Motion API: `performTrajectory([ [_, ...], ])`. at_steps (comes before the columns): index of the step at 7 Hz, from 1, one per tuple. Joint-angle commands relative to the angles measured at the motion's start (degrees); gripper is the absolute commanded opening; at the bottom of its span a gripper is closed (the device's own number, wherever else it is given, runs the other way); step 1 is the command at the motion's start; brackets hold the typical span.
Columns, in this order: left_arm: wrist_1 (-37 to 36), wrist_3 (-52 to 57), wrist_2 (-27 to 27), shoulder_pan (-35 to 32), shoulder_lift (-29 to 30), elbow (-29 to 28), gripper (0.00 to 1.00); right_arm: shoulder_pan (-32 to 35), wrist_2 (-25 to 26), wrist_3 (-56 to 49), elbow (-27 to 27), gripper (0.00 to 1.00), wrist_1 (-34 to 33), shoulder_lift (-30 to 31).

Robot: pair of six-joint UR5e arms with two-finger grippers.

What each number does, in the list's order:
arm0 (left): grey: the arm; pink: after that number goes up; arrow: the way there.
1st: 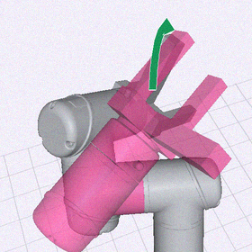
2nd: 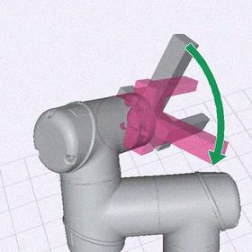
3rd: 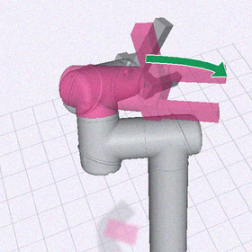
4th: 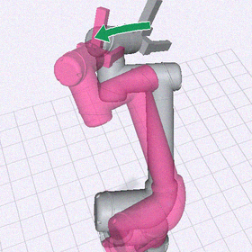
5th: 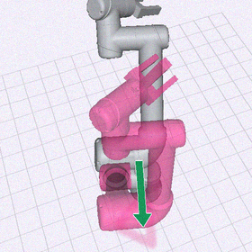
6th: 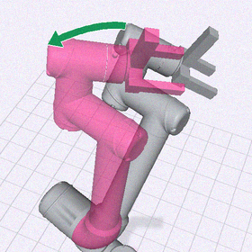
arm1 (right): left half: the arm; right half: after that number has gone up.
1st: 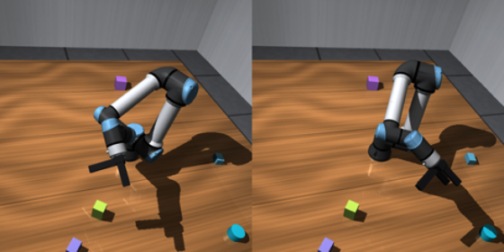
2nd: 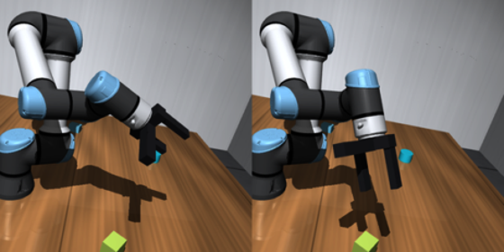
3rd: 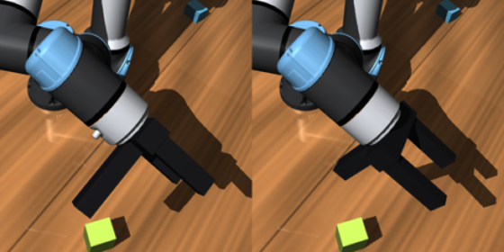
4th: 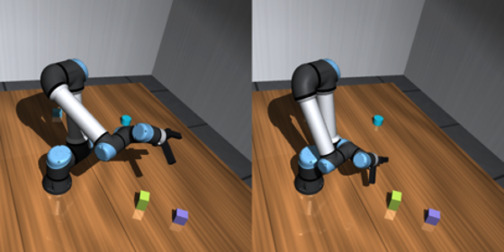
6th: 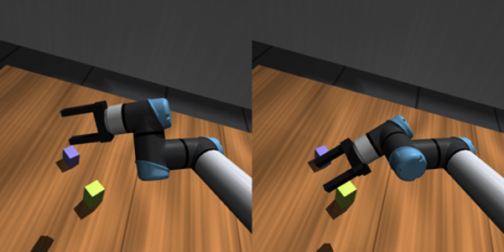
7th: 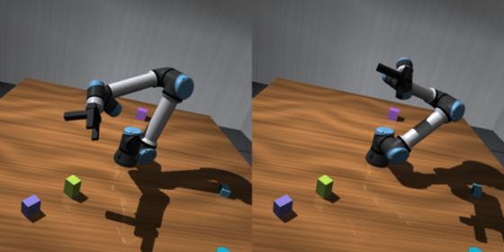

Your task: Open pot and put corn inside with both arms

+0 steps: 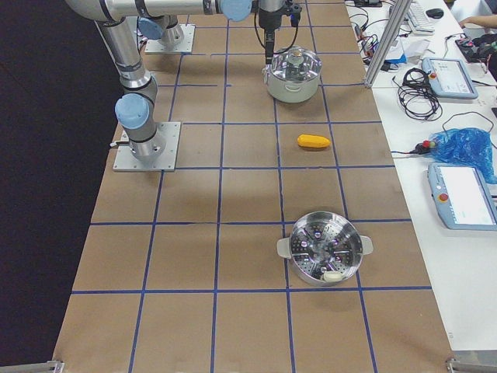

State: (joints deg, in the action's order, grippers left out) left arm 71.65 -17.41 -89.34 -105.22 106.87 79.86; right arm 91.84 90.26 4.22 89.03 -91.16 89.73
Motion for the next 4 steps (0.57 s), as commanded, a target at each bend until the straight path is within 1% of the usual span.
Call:
performTrajectory([
  [1, -6.4, -7.5, 0.6, -5.1, 8.1, -2.7, 1.00, 0.0, 0.0, 0.0, 0.0, 1.00, 0.0, 0.0],
  [2, -8.2, -8.9, 0.8, -5.4, 9.8, -2.9, 1.00, 0.0, 0.0, -0.1, 0.0, 1.00, 0.0, 0.1],
  [4, -8.3, -10.3, 1.0, -5.9, 10.3, -2.9, 1.00, 0.0, 0.0, -0.1, 0.0, 1.00, 0.0, 0.2],
])
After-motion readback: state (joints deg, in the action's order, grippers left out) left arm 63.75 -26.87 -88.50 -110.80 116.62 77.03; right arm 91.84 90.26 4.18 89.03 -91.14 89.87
